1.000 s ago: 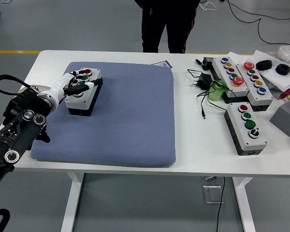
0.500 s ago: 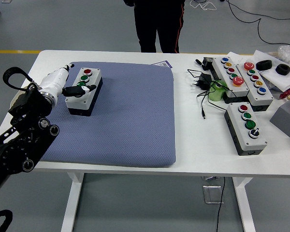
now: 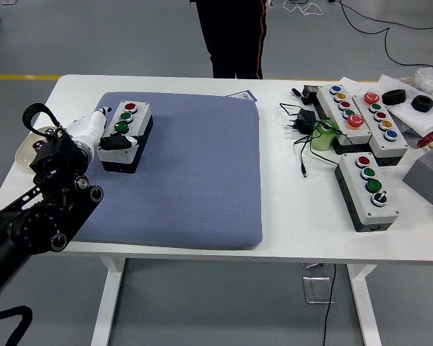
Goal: Pick up the button,place it on the desk,press the button,press the button
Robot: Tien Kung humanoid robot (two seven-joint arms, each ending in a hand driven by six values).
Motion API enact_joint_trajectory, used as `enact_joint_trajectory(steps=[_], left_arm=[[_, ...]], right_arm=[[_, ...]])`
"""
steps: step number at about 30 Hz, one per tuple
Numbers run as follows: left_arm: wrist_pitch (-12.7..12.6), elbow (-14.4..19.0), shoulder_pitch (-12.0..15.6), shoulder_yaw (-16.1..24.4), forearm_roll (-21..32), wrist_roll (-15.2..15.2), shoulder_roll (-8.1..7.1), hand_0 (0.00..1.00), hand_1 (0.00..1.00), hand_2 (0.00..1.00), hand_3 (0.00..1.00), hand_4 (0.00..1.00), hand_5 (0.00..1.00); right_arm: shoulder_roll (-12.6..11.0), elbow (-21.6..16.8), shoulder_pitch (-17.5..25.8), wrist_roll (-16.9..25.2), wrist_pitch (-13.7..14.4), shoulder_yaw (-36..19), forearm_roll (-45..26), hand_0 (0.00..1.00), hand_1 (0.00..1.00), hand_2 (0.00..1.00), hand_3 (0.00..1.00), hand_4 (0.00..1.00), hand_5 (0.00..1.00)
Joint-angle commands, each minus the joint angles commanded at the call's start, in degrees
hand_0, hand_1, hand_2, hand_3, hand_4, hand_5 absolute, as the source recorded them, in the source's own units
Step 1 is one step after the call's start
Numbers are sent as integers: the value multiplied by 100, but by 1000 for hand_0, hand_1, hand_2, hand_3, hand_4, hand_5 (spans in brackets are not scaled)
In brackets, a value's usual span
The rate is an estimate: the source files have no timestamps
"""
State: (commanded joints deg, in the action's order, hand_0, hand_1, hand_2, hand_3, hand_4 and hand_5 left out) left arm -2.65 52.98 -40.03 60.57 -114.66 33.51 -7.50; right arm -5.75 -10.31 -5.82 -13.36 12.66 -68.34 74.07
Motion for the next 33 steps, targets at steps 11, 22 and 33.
enact_joint_trajectory(steps=[11, 22, 33], left_arm=[[-34, -614, -276, -83, -163, 347, 353, 956, 998, 998, 998, 998, 712], [-244, -1208, -505, -162, -394, 347, 592, 911, 998, 998, 998, 998, 705], [-462, -1701, -737, -218, -212, 347, 696, 878, 998, 998, 998, 998, 665]], right_arm=[[-10, 0, 6, -1, 0, 23, -12, 748, 702, 713, 583, 182, 135], [-26, 0, 29, -1, 2, 50, -17, 748, 702, 713, 583, 182, 135], [-39, 0, 40, 8, 4, 33, -6, 748, 702, 713, 584, 182, 135]])
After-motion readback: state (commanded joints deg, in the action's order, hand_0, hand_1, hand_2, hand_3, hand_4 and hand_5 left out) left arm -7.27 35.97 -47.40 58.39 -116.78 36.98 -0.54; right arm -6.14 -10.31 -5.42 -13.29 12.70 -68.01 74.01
